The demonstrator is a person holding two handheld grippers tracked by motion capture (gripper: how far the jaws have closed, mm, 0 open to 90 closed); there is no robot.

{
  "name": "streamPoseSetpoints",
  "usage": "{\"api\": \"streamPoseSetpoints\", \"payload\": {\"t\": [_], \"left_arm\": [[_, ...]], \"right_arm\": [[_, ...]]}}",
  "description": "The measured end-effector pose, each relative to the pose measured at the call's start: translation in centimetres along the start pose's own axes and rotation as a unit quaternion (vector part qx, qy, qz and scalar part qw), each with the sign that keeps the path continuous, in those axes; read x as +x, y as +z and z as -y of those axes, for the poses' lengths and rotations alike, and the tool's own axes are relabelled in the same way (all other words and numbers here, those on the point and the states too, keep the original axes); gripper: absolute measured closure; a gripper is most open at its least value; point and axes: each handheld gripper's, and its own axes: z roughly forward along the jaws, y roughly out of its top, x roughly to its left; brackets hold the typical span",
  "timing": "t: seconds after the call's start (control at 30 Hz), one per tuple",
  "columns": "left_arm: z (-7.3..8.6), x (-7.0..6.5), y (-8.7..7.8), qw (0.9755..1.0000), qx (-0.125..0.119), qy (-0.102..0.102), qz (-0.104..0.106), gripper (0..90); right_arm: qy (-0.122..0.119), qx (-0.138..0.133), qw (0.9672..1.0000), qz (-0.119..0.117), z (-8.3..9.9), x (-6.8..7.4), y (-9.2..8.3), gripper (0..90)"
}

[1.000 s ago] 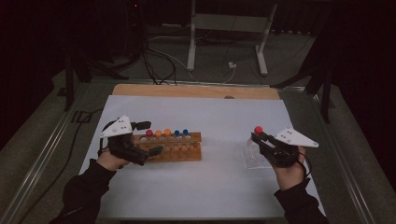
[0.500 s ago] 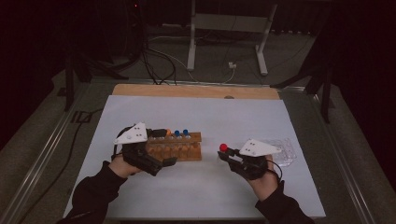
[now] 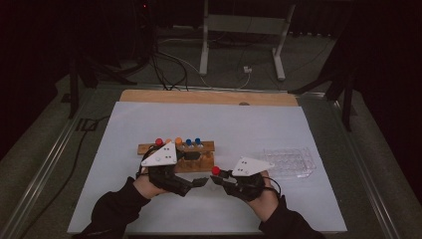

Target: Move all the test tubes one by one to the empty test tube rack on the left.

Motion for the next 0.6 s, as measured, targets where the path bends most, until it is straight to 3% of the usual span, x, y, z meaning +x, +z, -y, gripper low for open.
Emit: {"api": "streamPoseSetpoints", "payload": {"t": [0.27,0.6], "left_arm": [[0.2,-0.3,1.0,1.0000,0.005,0.005,0.006,48.6],[0.3,-0.6,1.7,0.9995,0.020,0.022,0.010,65.9]], "right_arm": [[-0.005,0.003,0.9999,-0.012,-0.2,0.7,0.5,74.7],[-0.005,0.000,0.9999,-0.009,-0.2,0.7,0.4,74.7]]}}
